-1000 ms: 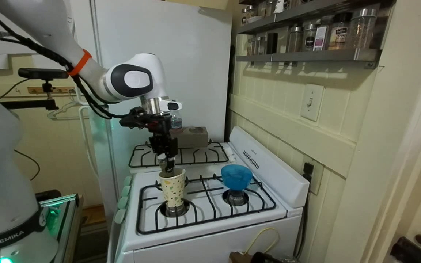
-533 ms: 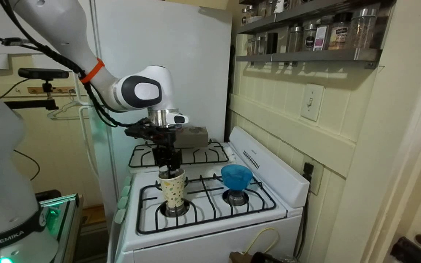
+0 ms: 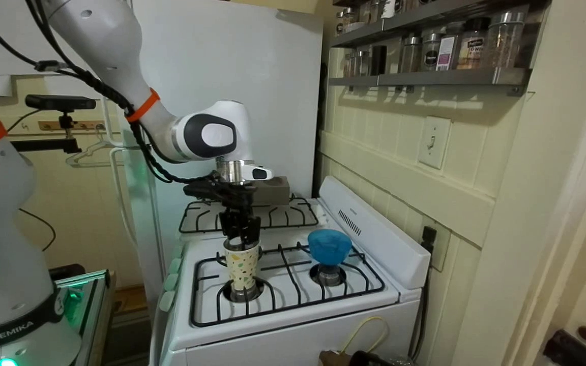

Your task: Put the glass jar in the coffee cup.

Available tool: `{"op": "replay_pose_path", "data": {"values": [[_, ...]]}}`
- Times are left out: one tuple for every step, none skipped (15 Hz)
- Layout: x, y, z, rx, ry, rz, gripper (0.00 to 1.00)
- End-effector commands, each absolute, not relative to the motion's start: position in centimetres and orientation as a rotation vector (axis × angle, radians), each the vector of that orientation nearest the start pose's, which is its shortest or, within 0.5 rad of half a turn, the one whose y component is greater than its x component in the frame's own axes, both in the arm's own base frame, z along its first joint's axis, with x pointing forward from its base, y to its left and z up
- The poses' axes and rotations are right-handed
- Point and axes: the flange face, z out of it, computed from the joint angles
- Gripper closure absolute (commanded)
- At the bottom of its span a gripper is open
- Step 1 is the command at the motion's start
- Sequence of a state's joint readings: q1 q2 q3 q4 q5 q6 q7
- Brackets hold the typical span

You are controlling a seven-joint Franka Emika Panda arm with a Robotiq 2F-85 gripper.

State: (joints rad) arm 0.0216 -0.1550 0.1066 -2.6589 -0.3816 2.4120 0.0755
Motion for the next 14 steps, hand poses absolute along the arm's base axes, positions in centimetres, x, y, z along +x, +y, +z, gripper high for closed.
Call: {"op": "replay_pose_path", "data": {"values": [[41.1,4.9,27.7,-3.335,-0.621,0.102,0.25],[41.1,5.1,27.9,-3.328,-0.626,0.088,0.19],[40.9,5.3,28.3,-3.325,-0.629,0.069,0.29],[40.7,5.6,28.7,-3.319,-0.632,0.032,0.55],[40.5,6.0,29.2,-3.316,-0.645,0.004,0.54],[40.2,6.4,29.7,-3.311,-0.656,-0.026,0.56],[39.9,7.0,30.3,-3.302,-0.676,-0.067,0.66],[39.6,7.6,31.0,-3.294,-0.699,-0.112,0.74],[39.3,8.2,31.7,-3.286,-0.712,-0.148,0.83],[39.0,8.7,32.3,-3.284,-0.715,-0.168,0.89],[38.7,9.1,32.9,-3.279,-0.723,-0.194,0.96],[38.1,9.4,33.5,-3.28,-0.712,-0.214,1.0],[37.5,9.8,34.2,-3.285,-0.697,-0.233,1.0],[36.8,10.1,34.9,-3.289,-0.688,-0.257,1.0]]}}
